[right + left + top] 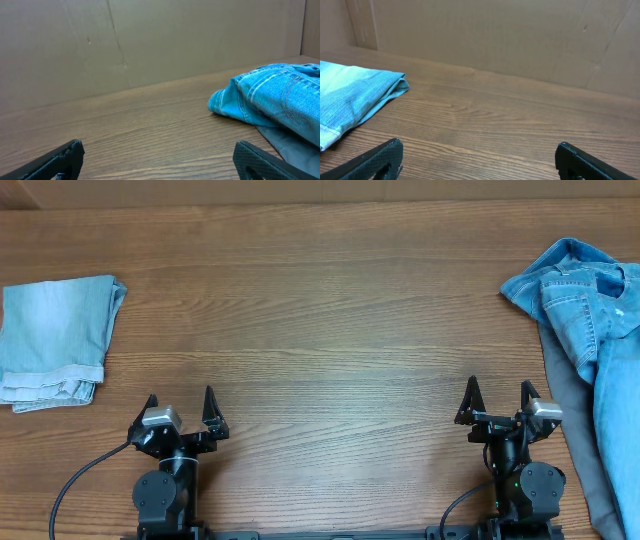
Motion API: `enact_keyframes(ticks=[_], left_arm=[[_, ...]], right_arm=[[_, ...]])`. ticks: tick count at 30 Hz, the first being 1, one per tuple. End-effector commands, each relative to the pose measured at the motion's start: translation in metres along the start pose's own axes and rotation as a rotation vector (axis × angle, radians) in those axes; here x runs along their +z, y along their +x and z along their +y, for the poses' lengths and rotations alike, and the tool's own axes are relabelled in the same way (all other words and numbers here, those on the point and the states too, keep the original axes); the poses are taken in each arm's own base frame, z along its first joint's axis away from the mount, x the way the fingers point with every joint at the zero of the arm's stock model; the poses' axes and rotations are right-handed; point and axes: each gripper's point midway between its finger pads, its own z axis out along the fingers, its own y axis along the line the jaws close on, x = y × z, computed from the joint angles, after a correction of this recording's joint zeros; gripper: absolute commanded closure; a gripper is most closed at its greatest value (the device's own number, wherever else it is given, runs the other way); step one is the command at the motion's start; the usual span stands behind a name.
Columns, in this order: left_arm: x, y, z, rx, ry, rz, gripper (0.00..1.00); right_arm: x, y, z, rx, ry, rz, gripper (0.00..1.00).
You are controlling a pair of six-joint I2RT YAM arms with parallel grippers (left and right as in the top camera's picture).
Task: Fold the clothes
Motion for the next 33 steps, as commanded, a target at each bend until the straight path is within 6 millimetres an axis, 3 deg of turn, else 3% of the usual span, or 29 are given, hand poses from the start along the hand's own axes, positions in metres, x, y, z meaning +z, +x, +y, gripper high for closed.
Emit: enact_keyframes(ticks=[1, 27, 30, 32, 33], left_arm=[[0.0, 0.0, 0.001, 0.019, -0.004, -0.004, 0.0], [0.0, 0.0, 0.001, 0.019, -0.004, -0.004, 0.0], [0.0, 0.0, 0.001, 0.019, -0.004, -0.004, 0.0], [0.0, 0.0, 0.001, 0.019, -0.004, -0.004, 0.0], [0.0, 0.0, 0.001, 0.019, -0.004, -0.004, 0.0]], right_arm=[[0.001, 0.005, 0.001, 0.002, -0.009, 0.011, 0.0], [0.001, 0.004, -0.001, -0.001, 0.002, 0.007, 0.0], [0.001, 0.004, 0.001, 0.122, -0.009, 0.01, 0.0], [-0.002, -0.006, 0.007, 0.136, -0.033, 0.004, 0.0], [-0.005, -0.02, 0.015, 0.136, -0.068, -0.012, 0.0]])
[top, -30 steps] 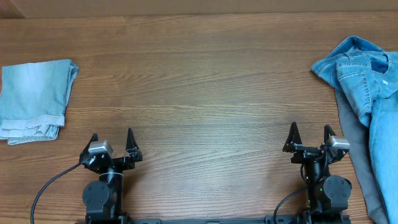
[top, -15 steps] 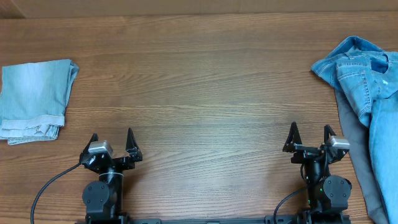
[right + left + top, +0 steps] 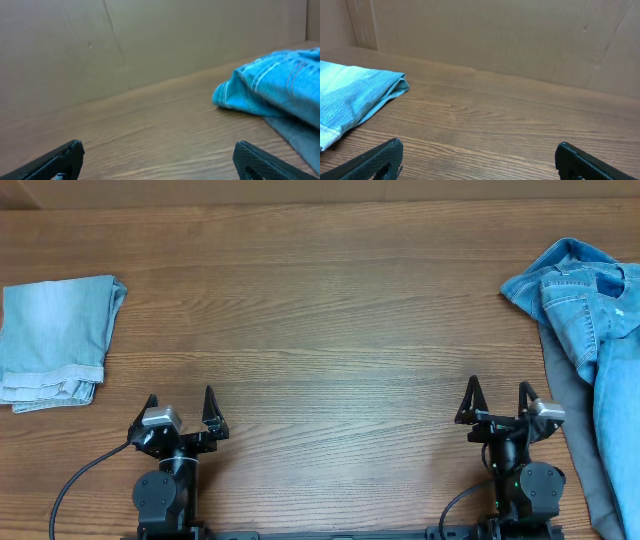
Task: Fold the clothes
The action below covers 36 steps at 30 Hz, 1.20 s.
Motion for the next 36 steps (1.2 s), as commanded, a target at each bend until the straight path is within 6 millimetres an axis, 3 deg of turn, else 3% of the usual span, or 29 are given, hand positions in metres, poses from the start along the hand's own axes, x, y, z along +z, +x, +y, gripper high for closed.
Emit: enact_keyframes(ticks=[1, 3, 7, 8, 9, 12, 14, 16, 20, 22, 25, 27, 32, 34, 36], left_arm=[[0.0, 0.0, 0.001, 0.019, -0.004, -0.004, 0.0], [0.0, 0.0, 0.001, 0.019, -0.004, -0.004, 0.0], [0.0, 0.0, 0.001, 0.019, -0.004, -0.004, 0.0], [0.0, 0.0, 0.001, 0.019, -0.004, -0.004, 0.0], [0.0, 0.0, 0.001, 0.019, -0.004, -0.004, 0.0], [0.0, 0.0, 0.001, 0.019, -0.004, -0.004, 0.0], [0.0, 0.0, 0.001, 0.019, -0.004, -0.004, 0.0], [0.0, 0.0, 0.001, 0.019, -0.004, -0.004, 0.0], [0.0, 0.0, 0.001, 0.019, -0.004, -0.004, 0.0], [0.0, 0.0, 0.001, 0.019, -0.004, -0.004, 0.0], [0.0, 0.0, 0.001, 0.019, -0.004, -0.004, 0.0], [0.0, 0.0, 0.001, 0.019, -0.004, -0.004, 0.0], [0.0, 0.0, 0.001, 0.019, -0.004, -0.004, 0.0], [0.0, 0.0, 0.001, 0.019, -0.004, -0.004, 0.0], [0.0, 0.0, 0.001, 0.019, -0.004, -0.004, 0.0]], right_arm=[[-0.009, -0.034, 0.022, 0.045, -0.084, -0.04, 0.0], [-0.028, -0.085, 0.035, 0.045, -0.092, -0.1, 0.0], [-0.059, -0.164, 0.045, 0.05, -0.034, -0.142, 0.0], [-0.062, -0.193, 0.051, 0.049, -0.006, -0.102, 0.0], [-0.06, -0.204, 0.053, 0.047, 0.013, -0.073, 0.0], [-0.032, -0.221, 0.054, 0.003, 0.081, 0.07, 0.0], [0.002, -0.221, 0.056, -0.053, 0.125, 0.255, 0.0], [0.023, -0.223, 0.057, -0.084, 0.151, 0.37, 0.0], [0.074, -0.243, 0.05, -0.077, 0.227, 0.544, 0.0], [0.1, -0.246, 0.023, -0.05, 0.31, 0.592, 0.0], [0.126, -0.238, -0.041, -0.014, 0.388, 0.635, 0.0], [0.144, -0.243, -0.083, 0.049, 0.401, 0.593, 0.0], [0.149, -0.256, -0.177, 0.074, 0.552, 0.507, 0.0], [0.151, -0.242, -0.206, 0.079, 0.56, 0.544, 0.0], [0.166, -0.217, -0.228, 0.088, 0.525, 0.594, 0.0]])
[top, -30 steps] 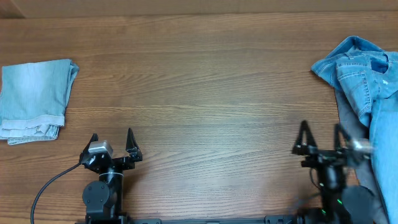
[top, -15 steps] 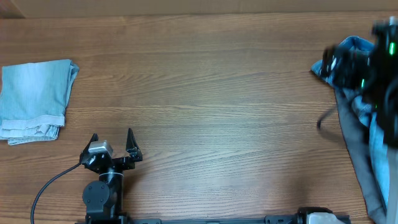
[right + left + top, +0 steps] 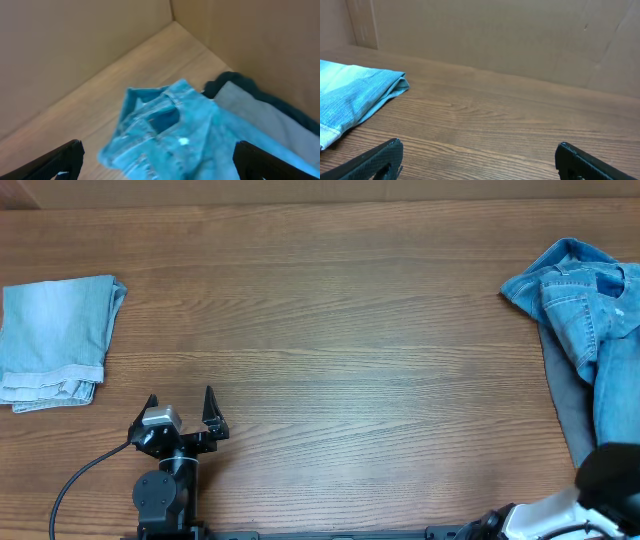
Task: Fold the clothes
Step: 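Reach the right gripper to the crumpled jeans and grasp the waistband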
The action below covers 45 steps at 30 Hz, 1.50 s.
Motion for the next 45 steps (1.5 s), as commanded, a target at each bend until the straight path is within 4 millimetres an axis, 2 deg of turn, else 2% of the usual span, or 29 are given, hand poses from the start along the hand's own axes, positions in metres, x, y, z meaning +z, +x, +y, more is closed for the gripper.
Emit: enact_keyframes(ticks=[1, 2, 5, 7, 9, 11, 13, 16, 19, 20, 21, 22, 23, 24, 26, 27, 30, 32, 34, 35, 36, 37, 39, 40, 41, 42, 43, 45], left_arm=[[0.0, -0.001, 0.0, 0.019, -0.003, -0.008, 0.0], [0.0, -0.001, 0.0, 0.019, -0.003, -0.008, 0.0], [0.0, -0.001, 0.0, 0.019, -0.003, -0.008, 0.0], [0.0, -0.001, 0.0, 0.019, -0.003, -0.008, 0.0], [0.0, -0.001, 0.0, 0.019, -0.003, -0.008, 0.0], [0.0, -0.001, 0.0, 0.019, -0.003, -0.008, 0.0], [0.0, -0.001, 0.0, 0.019, -0.003, -0.008, 0.0], [0.0, -0.001, 0.0, 0.019, -0.003, -0.008, 0.0], [0.0, -0.001, 0.0, 0.019, -0.003, -0.008, 0.0], [0.0, -0.001, 0.0, 0.019, -0.003, -0.008, 0.0], [0.0, -0.001, 0.0, 0.019, -0.003, -0.008, 0.0], [0.0, -0.001, 0.0, 0.019, -0.003, -0.008, 0.0], [0.0, -0.001, 0.0, 0.019, -0.003, -0.008, 0.0], [0.0, -0.001, 0.0, 0.019, -0.003, -0.008, 0.0], [0.0, -0.001, 0.0, 0.019, -0.003, -0.008, 0.0], [0.0, -0.001, 0.0, 0.019, -0.003, -0.008, 0.0], [0.0, -0.001, 0.0, 0.019, -0.003, -0.008, 0.0], [0.0, -0.001, 0.0, 0.019, -0.003, -0.008, 0.0], [0.0, -0.001, 0.0, 0.019, -0.003, -0.008, 0.0], [0.0, -0.001, 0.0, 0.019, -0.003, -0.008, 0.0], [0.0, -0.001, 0.0, 0.019, -0.003, -0.008, 0.0], [0.0, -0.001, 0.0, 0.019, -0.003, -0.008, 0.0], [0.0, -0.001, 0.0, 0.019, -0.003, -0.008, 0.0], [0.0, -0.001, 0.0, 0.019, -0.003, -0.008, 0.0], [0.0, -0.001, 0.0, 0.019, -0.003, -0.008, 0.0], [0.0, -0.001, 0.0, 0.019, -0.003, -0.008, 0.0], [0.0, -0.001, 0.0, 0.019, -0.003, -0.008, 0.0], [0.0, -0.001, 0.0, 0.019, -0.003, -0.008, 0.0]], right_arm=[[0.058, 0.012, -0.011, -0.045, -0.042, 0.069, 0.0], [0.086, 0.021, -0.013, -0.041, -0.058, 0.099, 0.0], [0.139, 0.039, -0.01, -0.05, -0.121, 0.142, 0.0], [0.169, 0.048, -0.016, -0.088, -0.121, 0.148, 0.0], [0.191, 0.055, -0.02, -0.087, -0.121, 0.149, 0.0], [0.209, 0.066, -0.023, -0.083, -0.122, 0.168, 0.0], [0.233, 0.086, -0.029, -0.11, -0.113, 0.205, 0.0], [0.246, 0.096, -0.043, -0.126, -0.067, 0.224, 0.0], [0.25, 0.101, -0.044, -0.124, -0.067, 0.232, 0.0], [0.25, 0.1, -0.044, -0.124, -0.067, 0.23, 0.04], [0.25, 0.101, -0.044, -0.124, -0.067, 0.232, 0.23], [0.249, 0.104, -0.044, -0.121, -0.067, 0.245, 0.48], [0.249, 0.105, -0.044, -0.119, -0.069, 0.251, 0.68], [0.247, 0.101, -0.041, -0.119, -0.083, 0.243, 0.94], [0.231, 0.081, -0.031, -0.118, -0.11, 0.217, 0.96], [0.22, 0.067, -0.025, -0.115, -0.126, 0.197, 0.96], [0.191, 0.042, -0.016, -0.119, -0.134, 0.182, 0.96], [0.185, 0.052, -0.015, -0.067, -0.137, 0.234, 0.96], [0.18, 0.068, 0.001, -0.041, -0.213, 0.296, 0.94], [0.178, 0.073, 0.016, -0.042, -0.258, 0.317, 0.82], [0.177, 0.075, 0.022, -0.044, -0.272, 0.324, 0.75], [0.176, 0.08, 0.038, -0.05, -0.301, 0.343, 0.54], [0.176, 0.085, 0.06, -0.06, -0.324, 0.357, 0.29], [0.175, 0.089, 0.074, -0.08, -0.339, 0.366, 0.23], [0.176, 0.096, 0.085, -0.104, -0.333, 0.379, 0.11], [0.179, 0.103, 0.091, -0.128, -0.305, 0.395, 0.09], [0.183, 0.115, 0.097, -0.152, -0.272, 0.419, 0.02], [0.194, 0.132, 0.097, -0.199, -0.189, 0.449, 0.0]])
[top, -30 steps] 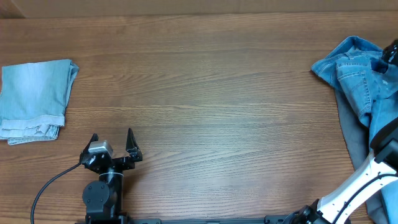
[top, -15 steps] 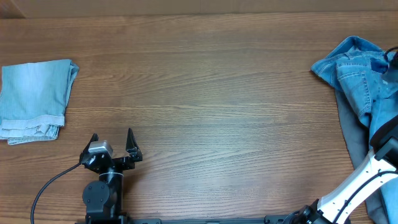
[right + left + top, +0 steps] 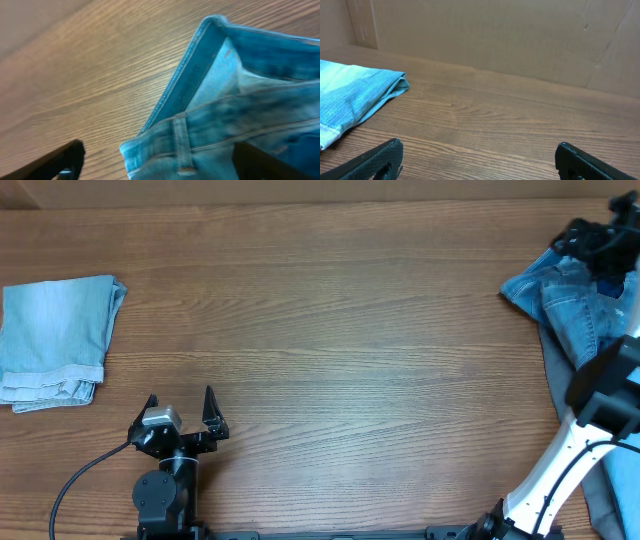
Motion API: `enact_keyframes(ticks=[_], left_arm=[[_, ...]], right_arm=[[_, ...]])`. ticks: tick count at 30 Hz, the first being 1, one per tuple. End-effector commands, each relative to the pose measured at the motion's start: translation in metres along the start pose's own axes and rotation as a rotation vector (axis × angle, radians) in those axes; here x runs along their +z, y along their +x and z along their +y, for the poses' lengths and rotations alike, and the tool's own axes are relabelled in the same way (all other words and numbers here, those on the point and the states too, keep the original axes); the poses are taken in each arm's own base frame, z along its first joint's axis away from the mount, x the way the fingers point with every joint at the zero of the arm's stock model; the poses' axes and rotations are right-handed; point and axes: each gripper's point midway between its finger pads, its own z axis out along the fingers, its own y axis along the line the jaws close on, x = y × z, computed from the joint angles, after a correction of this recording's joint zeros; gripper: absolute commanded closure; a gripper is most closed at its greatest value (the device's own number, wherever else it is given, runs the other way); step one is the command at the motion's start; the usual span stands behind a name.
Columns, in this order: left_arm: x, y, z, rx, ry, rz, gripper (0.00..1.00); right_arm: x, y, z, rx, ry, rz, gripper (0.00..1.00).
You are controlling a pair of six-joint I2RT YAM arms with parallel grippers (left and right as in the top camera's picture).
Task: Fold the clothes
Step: 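Reach the right gripper to the crumpled jeans and grasp the waistband, then drag the jeans with the right gripper toward the table center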
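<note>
A crumpled pair of blue jeans (image 3: pixel 565 295) lies at the table's far right, over a grey garment (image 3: pixel 560 395). My right gripper (image 3: pixel 582 242) hangs open low over the pile's far left edge. In the right wrist view its gripper (image 3: pixel 159 167) straddles the jeans' waistband (image 3: pixel 200 130) with nothing between the fingers, and the dark fingertips (image 3: pixel 67 155) are blurred. My left gripper (image 3: pixel 180 412) rests open at the front left. The left wrist view shows that gripper (image 3: pixel 479 162) over bare wood.
A folded light-blue denim piece (image 3: pixel 55 335) lies at the far left edge and shows in the left wrist view (image 3: pixel 350 97). A brown cardboard wall (image 3: pixel 495 35) stands behind the wooden table (image 3: pixel 320 330). The right arm (image 3: pixel 590 410) stretches along the right side.
My right gripper, then raised and looking down at the jeans pile from high up, is now low over the jeans' waistband at the far right. The left arm has not moved.
Both grippers stood open at the table's front edge, the right one facing the jeans pile from afar. The right wrist then shifted slightly, later was lifted high above the pile, and now sits open just over the waistband. The left gripper stayed put throughout.
</note>
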Motion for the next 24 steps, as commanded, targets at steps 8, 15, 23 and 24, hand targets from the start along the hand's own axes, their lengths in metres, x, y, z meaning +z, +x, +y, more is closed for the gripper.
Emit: enact_keyframes(ticks=[8, 15, 23, 24], left_arm=[[0.0, -0.001, 0.0, 0.019, -0.003, -0.008, 0.0], [0.0, -0.001, 0.0, 0.019, -0.003, -0.008, 0.0], [0.0, -0.001, 0.0, 0.019, -0.003, -0.008, 0.0], [0.0, -0.001, 0.0, 0.019, -0.003, -0.008, 0.0]], right_arm=[[-0.026, -0.032, -0.033, 0.019, 0.259, -0.12, 0.0], [0.005, 0.008, -0.062, 0.111, 0.274, -0.003, 0.0], [0.007, 0.012, -0.039, 0.115, 0.15, 0.016, 0.96], [-0.015, -0.001, -0.031, 0.105, 0.148, -0.022, 0.96]])
